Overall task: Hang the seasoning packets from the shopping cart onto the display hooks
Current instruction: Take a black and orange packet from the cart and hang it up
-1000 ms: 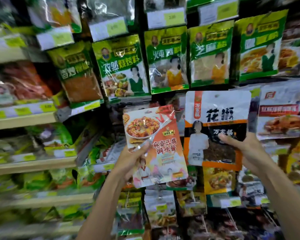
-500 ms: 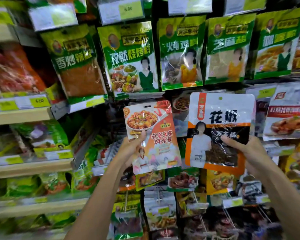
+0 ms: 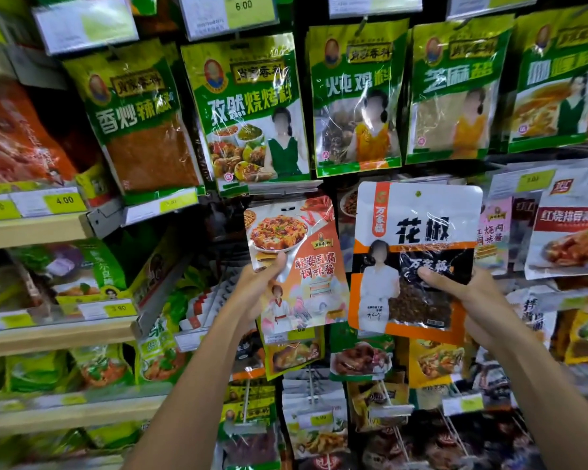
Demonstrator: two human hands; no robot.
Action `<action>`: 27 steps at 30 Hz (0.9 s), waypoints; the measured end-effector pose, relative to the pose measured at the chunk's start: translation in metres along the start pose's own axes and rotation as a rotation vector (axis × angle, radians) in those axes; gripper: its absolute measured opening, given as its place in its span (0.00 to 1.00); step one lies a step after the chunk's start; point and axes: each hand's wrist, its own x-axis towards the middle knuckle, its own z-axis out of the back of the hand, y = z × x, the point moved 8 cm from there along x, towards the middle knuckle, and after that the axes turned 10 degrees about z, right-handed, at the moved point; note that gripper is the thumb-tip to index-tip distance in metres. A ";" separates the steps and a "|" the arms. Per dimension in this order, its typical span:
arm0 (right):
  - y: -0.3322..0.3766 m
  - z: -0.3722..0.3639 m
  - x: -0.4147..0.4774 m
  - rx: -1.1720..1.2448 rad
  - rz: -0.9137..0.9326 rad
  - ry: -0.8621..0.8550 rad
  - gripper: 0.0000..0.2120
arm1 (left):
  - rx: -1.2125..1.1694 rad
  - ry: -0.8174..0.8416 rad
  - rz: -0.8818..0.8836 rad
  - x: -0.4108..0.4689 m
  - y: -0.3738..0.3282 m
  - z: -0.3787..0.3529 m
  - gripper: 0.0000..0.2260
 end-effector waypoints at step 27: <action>-0.023 -0.063 0.002 -0.019 -0.095 0.165 0.24 | 0.578 -0.713 -0.151 -0.050 -0.015 0.044 0.14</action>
